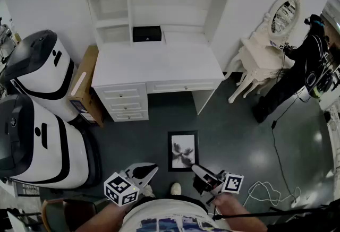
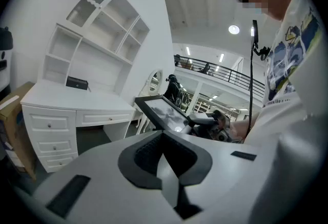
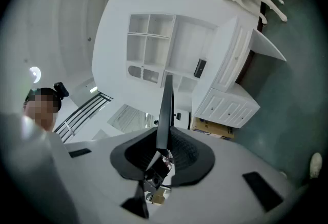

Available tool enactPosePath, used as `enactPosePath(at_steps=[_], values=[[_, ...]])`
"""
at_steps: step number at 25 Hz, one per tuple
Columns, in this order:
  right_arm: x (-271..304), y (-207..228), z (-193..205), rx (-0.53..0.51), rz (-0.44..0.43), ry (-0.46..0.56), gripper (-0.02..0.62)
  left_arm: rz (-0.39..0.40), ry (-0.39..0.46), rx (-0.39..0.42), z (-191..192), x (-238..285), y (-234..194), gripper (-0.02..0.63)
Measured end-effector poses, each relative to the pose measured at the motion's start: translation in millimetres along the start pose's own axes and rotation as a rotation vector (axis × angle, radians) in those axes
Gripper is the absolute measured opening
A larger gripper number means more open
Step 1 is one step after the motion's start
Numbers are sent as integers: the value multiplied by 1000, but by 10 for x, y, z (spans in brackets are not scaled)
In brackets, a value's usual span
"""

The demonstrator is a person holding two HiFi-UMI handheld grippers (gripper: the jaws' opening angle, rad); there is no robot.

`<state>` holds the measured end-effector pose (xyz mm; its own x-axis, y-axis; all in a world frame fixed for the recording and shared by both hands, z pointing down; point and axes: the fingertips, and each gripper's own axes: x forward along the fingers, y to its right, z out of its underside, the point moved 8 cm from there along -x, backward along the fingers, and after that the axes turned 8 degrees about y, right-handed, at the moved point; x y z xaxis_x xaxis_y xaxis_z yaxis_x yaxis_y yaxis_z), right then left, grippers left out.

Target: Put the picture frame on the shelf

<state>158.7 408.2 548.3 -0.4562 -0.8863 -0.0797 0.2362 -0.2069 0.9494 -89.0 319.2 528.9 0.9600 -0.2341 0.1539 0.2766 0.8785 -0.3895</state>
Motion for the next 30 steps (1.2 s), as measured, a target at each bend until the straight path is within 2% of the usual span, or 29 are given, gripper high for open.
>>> enactPosePath(at_steps=[8,19,24,27,30], values=[[-23,118,-448,8,-14,-9,86,-58,0,-40,-108,312,-26,11],[-5,229,-1126,9,-45,-13,86,-87,73,36,-479,959,-89,12],[162,274,-1310,29,-56,-24,86,-104,98,33,-492,1043,-121,16],[353,341,-1376,33,-56,-28,86,-103,114,10,-513,1040,-245,43],[613,387,-1459,56,-47,-19,86,-99,117,-2,-588,1008,-445,43]])
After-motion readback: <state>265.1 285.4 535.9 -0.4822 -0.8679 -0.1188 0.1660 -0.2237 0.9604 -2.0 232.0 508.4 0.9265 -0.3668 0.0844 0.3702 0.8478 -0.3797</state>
